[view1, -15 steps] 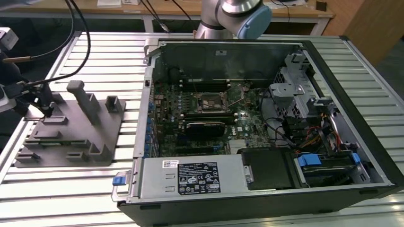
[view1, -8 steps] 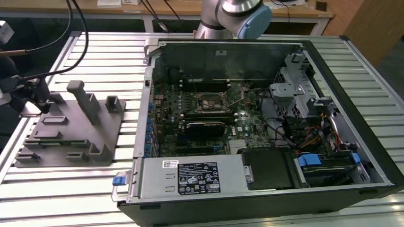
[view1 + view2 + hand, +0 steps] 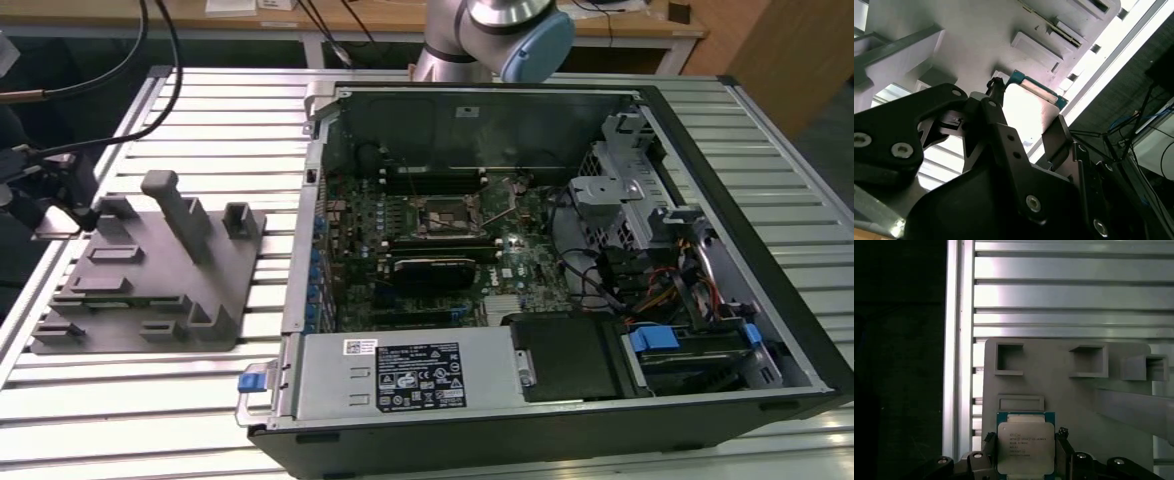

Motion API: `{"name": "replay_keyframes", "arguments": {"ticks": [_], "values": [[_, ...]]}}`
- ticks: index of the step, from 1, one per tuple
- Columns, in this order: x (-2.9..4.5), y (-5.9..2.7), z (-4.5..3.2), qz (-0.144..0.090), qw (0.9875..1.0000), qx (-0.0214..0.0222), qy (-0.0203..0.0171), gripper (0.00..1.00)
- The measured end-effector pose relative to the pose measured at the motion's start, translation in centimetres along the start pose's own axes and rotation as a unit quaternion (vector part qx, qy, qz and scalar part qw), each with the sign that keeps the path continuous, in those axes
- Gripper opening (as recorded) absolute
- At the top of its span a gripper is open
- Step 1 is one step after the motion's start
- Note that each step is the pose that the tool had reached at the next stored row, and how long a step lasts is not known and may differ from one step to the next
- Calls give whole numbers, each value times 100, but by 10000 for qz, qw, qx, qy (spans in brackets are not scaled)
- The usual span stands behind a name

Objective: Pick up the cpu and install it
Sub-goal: 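Pick up the cpu and move it towards the insertion slot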

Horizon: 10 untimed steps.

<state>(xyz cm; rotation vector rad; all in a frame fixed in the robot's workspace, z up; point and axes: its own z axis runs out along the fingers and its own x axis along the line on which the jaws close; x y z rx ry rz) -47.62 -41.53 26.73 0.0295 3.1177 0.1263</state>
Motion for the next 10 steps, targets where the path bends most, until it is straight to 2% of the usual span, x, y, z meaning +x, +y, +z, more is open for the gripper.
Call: {"name": "replay_keyframes", "arguments": {"ticks": [10], "values": [[-3,17,-134,0,10000,0,-2,55]]}}
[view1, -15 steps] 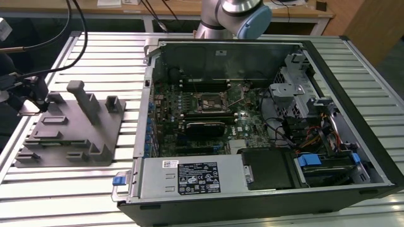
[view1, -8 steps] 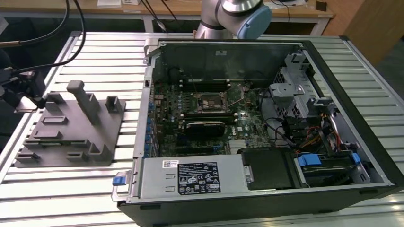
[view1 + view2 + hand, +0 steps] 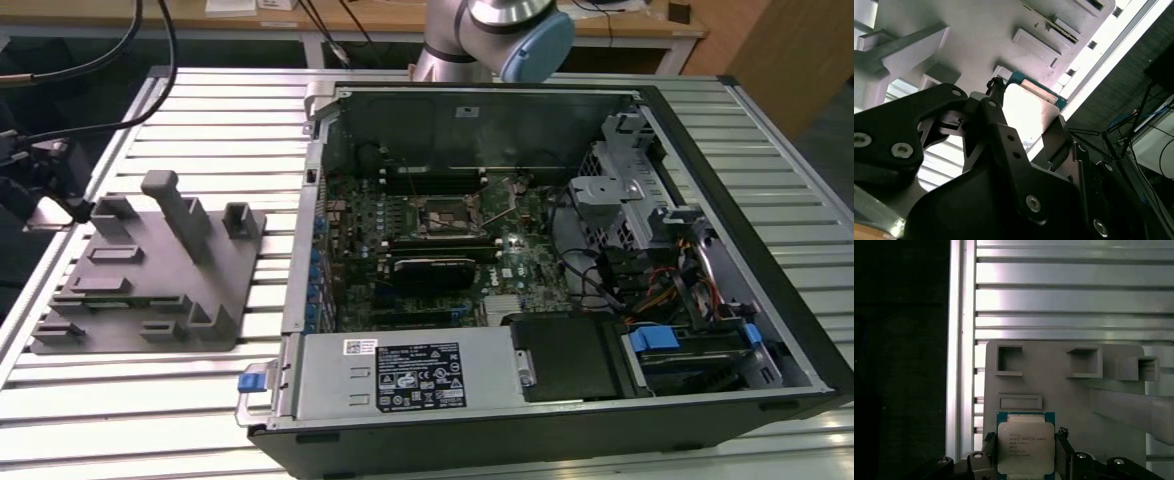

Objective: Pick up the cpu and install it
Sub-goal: 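Pick up the cpu and move it towards the insertion slot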

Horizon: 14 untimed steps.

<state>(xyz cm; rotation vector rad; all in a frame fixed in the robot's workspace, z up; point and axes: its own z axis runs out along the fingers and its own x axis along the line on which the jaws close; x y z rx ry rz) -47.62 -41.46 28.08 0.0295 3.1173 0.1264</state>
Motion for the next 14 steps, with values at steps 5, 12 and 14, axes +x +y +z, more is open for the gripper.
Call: {"name": "replay_keyframes", "arguments": {"ticks": [5,12,14], "values": [[-1,13,-86,0,10000,0,-1,55],[-4,33,-209,0,10000,0,-2,55],[-4,39,-239,0,10000,0,-3,55]]}}
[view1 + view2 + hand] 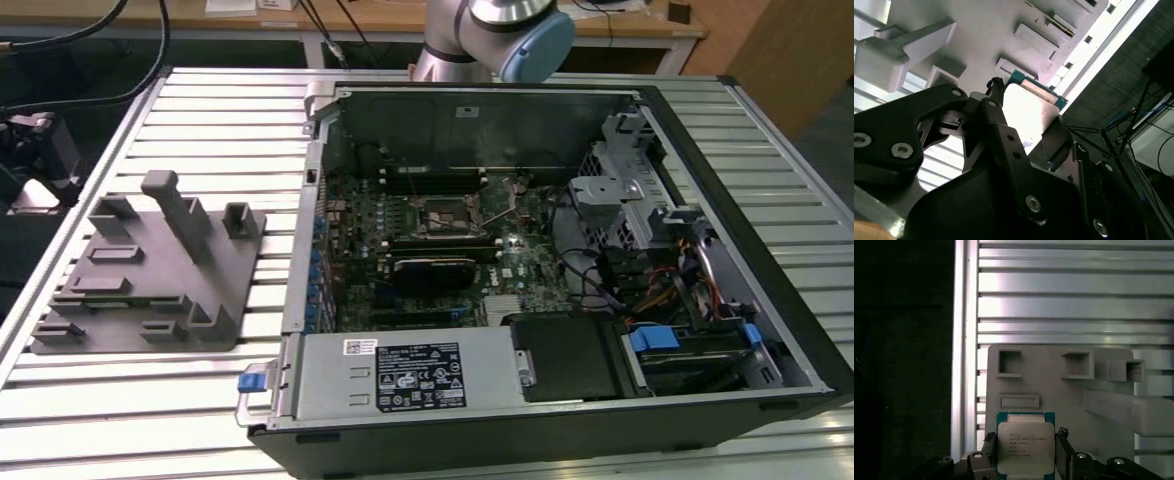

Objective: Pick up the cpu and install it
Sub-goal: 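Pick up the cpu and move it towards the insertion slot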

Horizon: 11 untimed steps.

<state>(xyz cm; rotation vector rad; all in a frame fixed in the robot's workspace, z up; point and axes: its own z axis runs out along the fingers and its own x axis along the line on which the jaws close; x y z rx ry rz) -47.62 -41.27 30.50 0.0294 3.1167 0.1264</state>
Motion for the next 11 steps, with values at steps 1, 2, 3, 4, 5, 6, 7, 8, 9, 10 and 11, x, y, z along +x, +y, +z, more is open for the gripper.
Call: {"name": "replay_keyframes", "arguments": {"ticks": [1,2,3,4,5,6,7,8,9,10,11], "values": [[0,3,-16,0,10000,0,1,55],[-1,11,-58,0,10000,0,-1,55],[-2,14,-75,0,10000,0,-1,55],[-2,16,-93,0,10000,0,-1,55],[-2,19,-108,0,10000,0,-2,55],[-3,21,-126,0,10000,0,-2,55],[-3,24,-142,0,10000,0,-2,55],[-3,26,-159,0,10000,0,-2,55],[-4,28,-175,0,10000,0,-3,55],[-4,31,-191,0,10000,0,-3,55],[-4,33,-207,0,10000,0,-3,55]]}}
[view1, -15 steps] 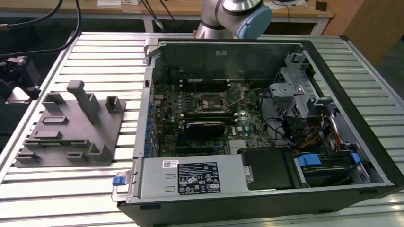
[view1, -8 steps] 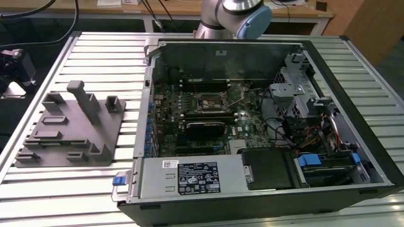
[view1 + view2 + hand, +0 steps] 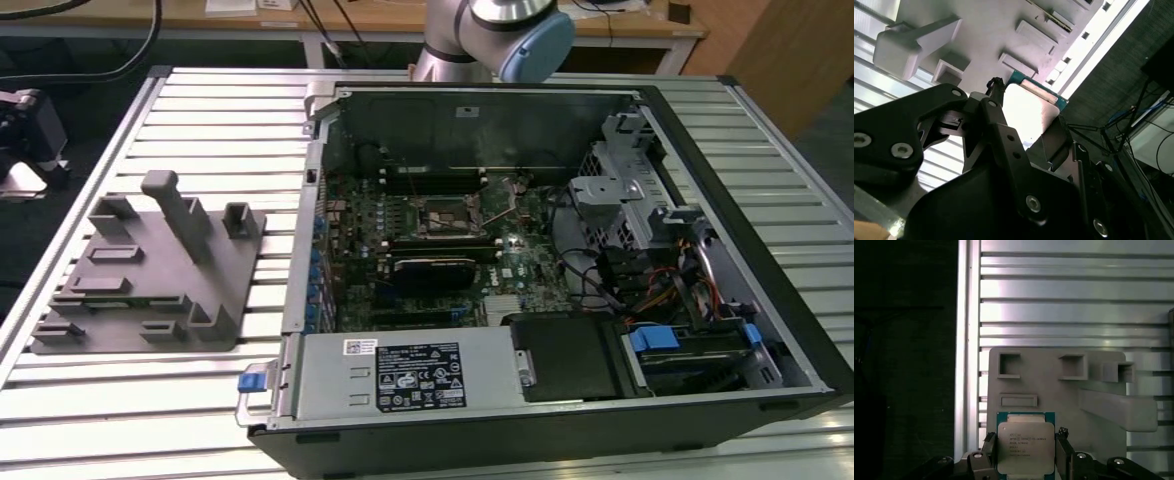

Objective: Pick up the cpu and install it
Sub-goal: 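Pick up the cpu and move it towards the insertion slot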

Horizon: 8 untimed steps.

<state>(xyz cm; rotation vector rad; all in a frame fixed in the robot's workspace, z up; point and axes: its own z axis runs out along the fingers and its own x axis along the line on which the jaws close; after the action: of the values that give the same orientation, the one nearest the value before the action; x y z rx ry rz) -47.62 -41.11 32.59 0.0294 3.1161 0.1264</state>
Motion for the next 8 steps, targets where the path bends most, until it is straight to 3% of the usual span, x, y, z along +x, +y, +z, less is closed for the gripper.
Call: {"name": "replay_keyframes", "arguments": {"ticks": [8], "values": [[-2,18,-118,0,10000,0,-2,55]]}}
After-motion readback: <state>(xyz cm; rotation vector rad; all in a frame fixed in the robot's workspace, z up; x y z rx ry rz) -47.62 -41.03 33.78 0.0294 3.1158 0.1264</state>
